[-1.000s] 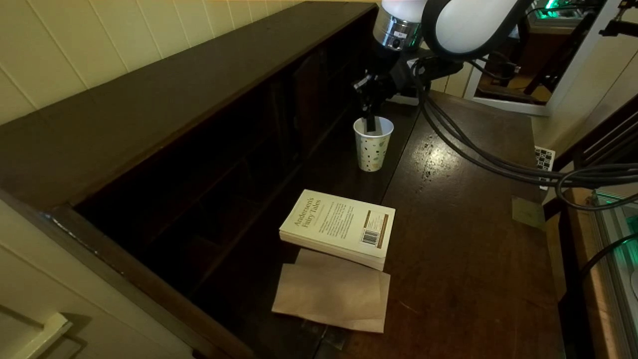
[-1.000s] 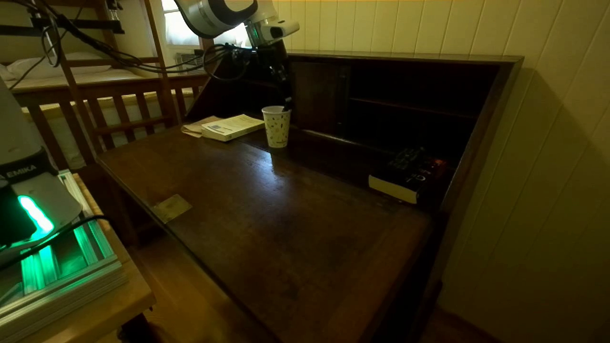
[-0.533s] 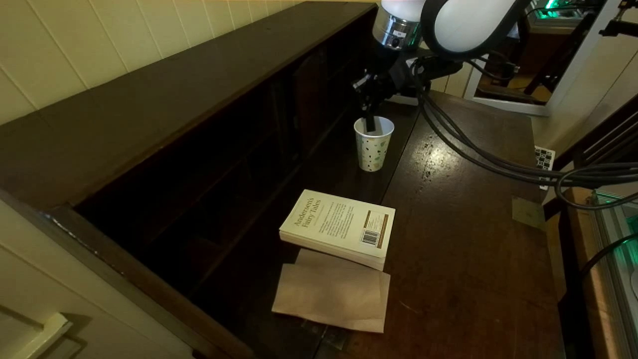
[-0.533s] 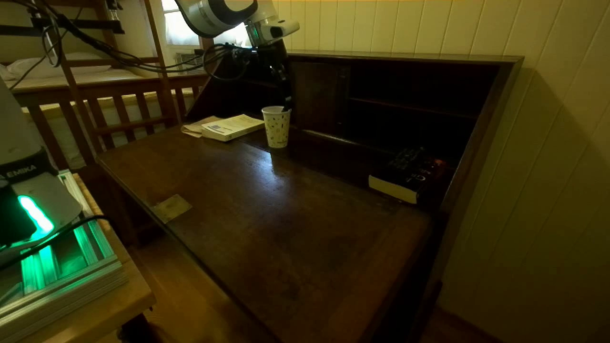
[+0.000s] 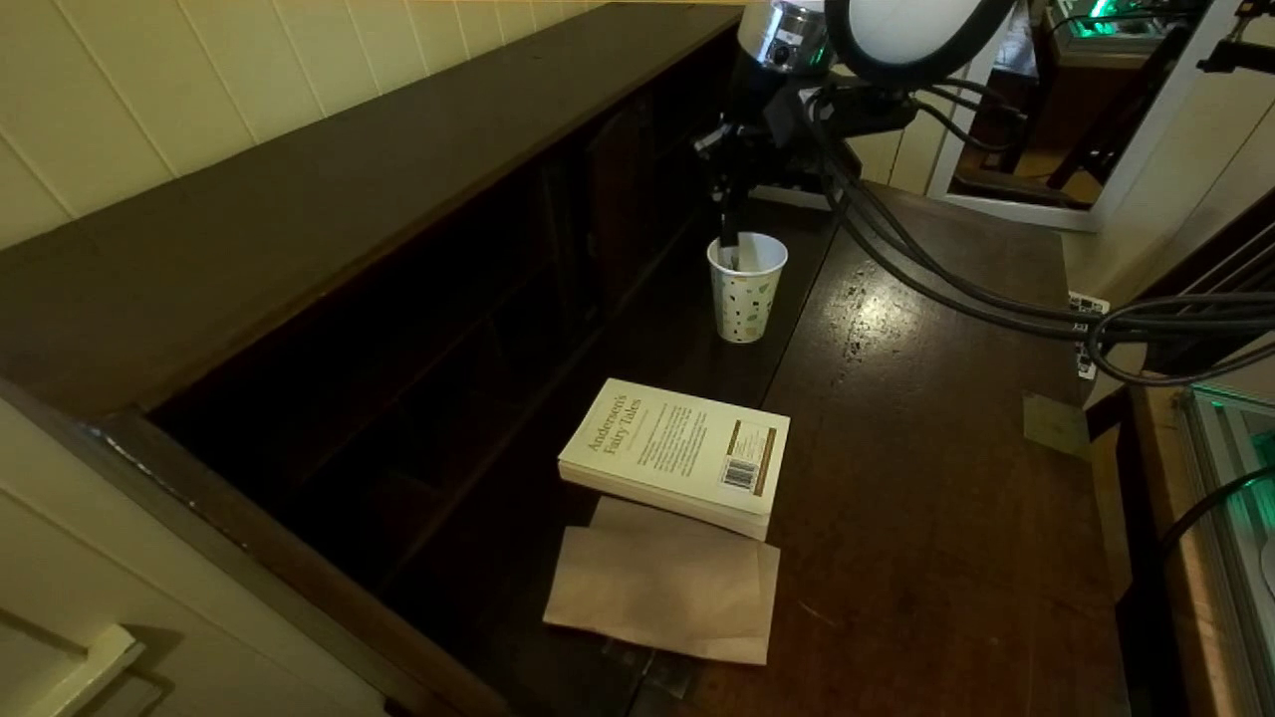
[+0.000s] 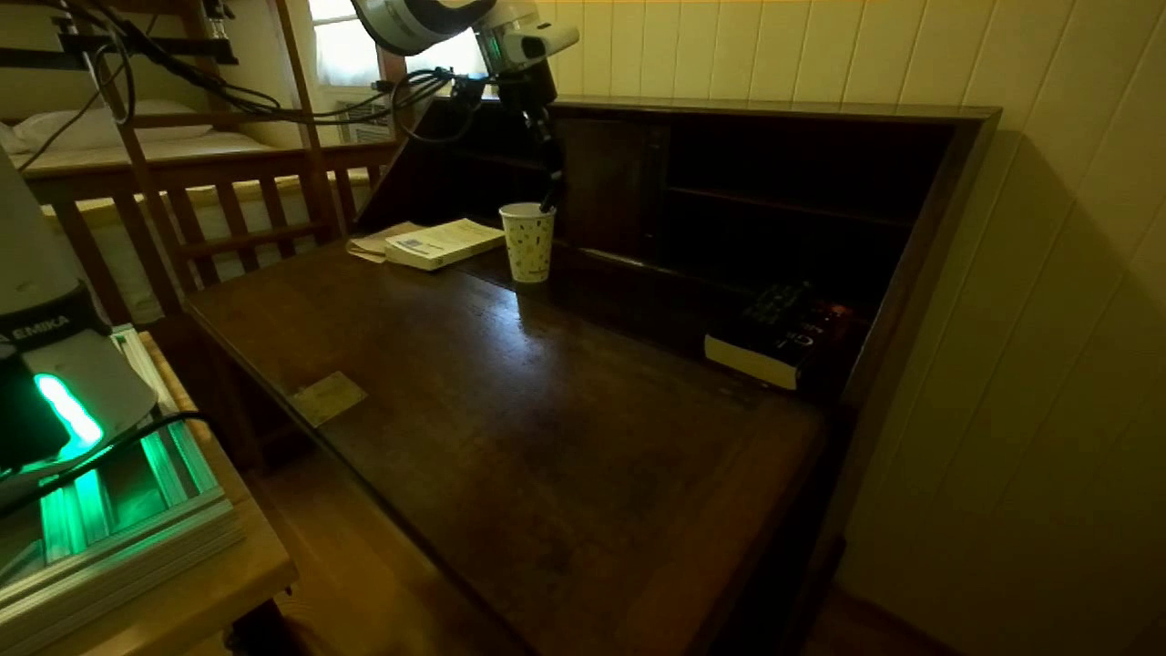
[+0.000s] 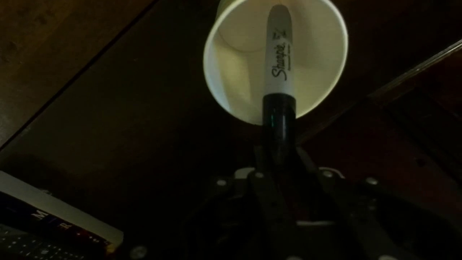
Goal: Remove the marker from the paper cup, put it on the top part of the desk, open the top middle cabinet door, put the paper cup inside the cabinet and close the cabinet door
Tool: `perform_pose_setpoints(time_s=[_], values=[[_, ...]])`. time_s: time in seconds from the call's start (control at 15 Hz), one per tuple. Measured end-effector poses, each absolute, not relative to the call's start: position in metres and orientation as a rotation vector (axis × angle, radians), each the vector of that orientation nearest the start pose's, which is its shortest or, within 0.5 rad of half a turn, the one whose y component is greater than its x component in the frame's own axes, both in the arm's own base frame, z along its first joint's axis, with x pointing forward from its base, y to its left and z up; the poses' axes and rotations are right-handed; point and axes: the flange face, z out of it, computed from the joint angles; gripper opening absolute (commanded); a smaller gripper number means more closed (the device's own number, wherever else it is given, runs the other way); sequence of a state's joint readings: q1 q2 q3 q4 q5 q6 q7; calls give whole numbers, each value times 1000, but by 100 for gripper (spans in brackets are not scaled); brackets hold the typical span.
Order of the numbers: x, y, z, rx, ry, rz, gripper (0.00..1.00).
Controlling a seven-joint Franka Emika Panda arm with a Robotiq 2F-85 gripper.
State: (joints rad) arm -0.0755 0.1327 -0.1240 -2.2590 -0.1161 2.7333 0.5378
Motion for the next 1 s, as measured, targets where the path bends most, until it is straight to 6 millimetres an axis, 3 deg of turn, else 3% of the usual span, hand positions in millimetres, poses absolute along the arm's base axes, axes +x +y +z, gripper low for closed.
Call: perform_pose_setpoints(time_s=[0.53, 1.0], values=[[553, -122, 392, -2935, 1019, -596, 6], [547, -125, 451, -2901, 1034, -666, 6]])
